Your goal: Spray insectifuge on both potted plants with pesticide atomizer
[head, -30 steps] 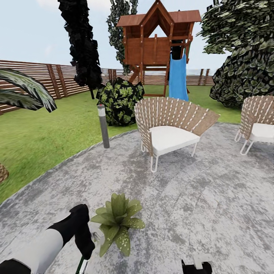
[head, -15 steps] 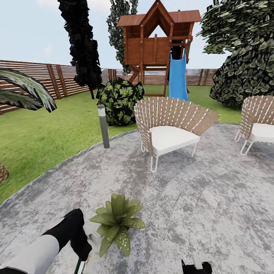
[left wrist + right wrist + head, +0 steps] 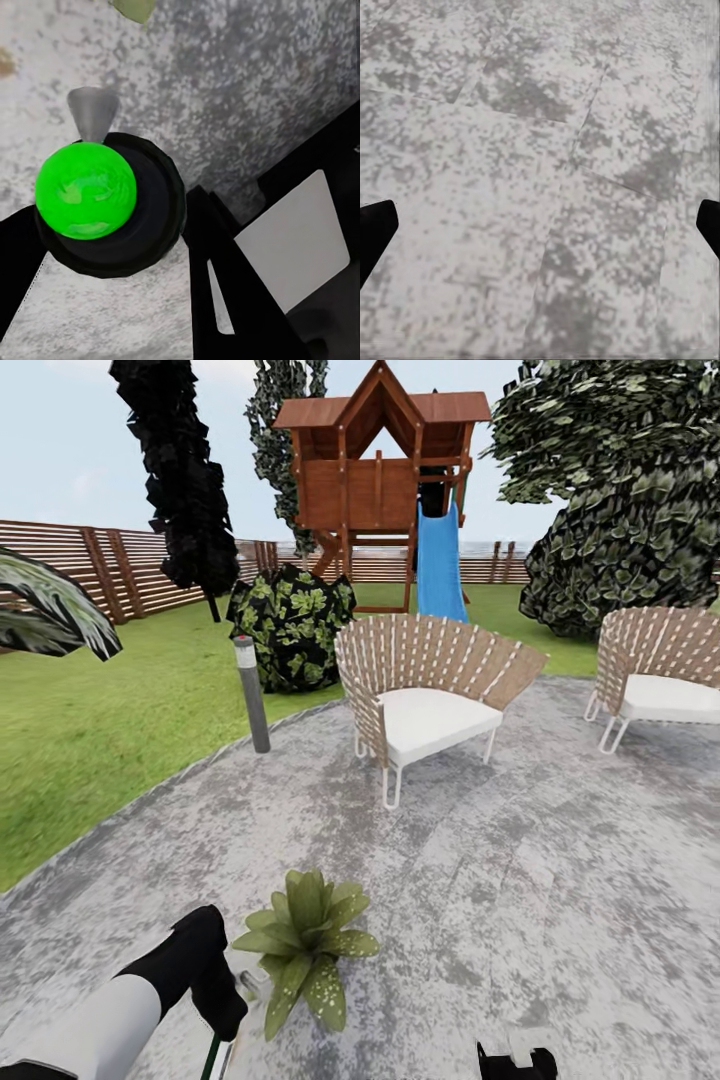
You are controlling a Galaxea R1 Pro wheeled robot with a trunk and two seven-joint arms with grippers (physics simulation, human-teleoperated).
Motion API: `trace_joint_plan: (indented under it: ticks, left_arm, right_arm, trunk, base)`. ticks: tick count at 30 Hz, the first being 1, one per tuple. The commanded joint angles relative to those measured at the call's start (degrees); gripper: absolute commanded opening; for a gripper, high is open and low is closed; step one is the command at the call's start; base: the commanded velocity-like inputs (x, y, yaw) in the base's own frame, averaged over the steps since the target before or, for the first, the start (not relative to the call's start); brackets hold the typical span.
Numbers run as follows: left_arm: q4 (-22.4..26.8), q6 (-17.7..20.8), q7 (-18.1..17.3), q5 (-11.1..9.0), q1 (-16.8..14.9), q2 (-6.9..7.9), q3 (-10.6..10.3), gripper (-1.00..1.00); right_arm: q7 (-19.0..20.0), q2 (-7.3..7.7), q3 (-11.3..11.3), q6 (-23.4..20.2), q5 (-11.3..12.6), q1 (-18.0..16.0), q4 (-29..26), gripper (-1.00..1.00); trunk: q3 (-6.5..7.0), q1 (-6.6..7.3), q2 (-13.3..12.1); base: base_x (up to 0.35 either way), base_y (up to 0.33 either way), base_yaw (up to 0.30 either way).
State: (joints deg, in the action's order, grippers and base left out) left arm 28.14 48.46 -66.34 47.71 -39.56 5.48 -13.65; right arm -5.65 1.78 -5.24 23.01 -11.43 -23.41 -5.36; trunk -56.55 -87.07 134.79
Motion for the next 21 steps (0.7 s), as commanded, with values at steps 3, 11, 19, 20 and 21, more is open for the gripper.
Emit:
trace_joint_plan:
  ticks: [3,11,19,20,21]
  left_arm:
    - [0.2,0.1,-0.6,0.5,-0.2,-0.14,-0.4,-1.00]
    - [0.1,0.2,-5.0,1.1,-4.1,-0.54,-0.8,-1.00]
    - [0.1,0.2,-6.1,1.5,-6.7,-0.47,-1.0,-1.00]
    - [0.0,0.2,-6.1,1.5,-6.6,-0.47,-1.0,-1.00]
    - [0.0,0.2,-6.1,1.5,-6.6,-0.47,-1.0,-1.00]
  right_arm:
    - [-0.2,-0.02,-0.5,0.2,-0.6,-0.1,0.1,1.00]
    - [-0.1,-0.02,-0.5,0.2,-0.6,-0.1,0.2,1.00]
    - [-0.1,-0.02,-0.5,0.2,-0.6,-0.1,0.1,1.00]
    - [-0.1,-0.02,-0.5,0.2,-0.6,-0.1,0.1,1.00]
    - [-0.1,-0.02,-0.5,0.2,-0.5,-0.1,0.1,1.00]
  trunk:
    - [-0.05,0.01,0.0]
    - [-0.05,0.01,0.0]
    - [-0.05,0.01,0.0]
    - [-0.05,0.01,0.0]
    - [-0.05,0.01,0.0]
  base:
    - [-0.004,0.007,-0.270]
    - [0.000,0.000,-0.035]
    - [0.000,0.000,-0.001]
    - [0.000,0.017,-0.087]
    - [0.000,0.093,-0.183]
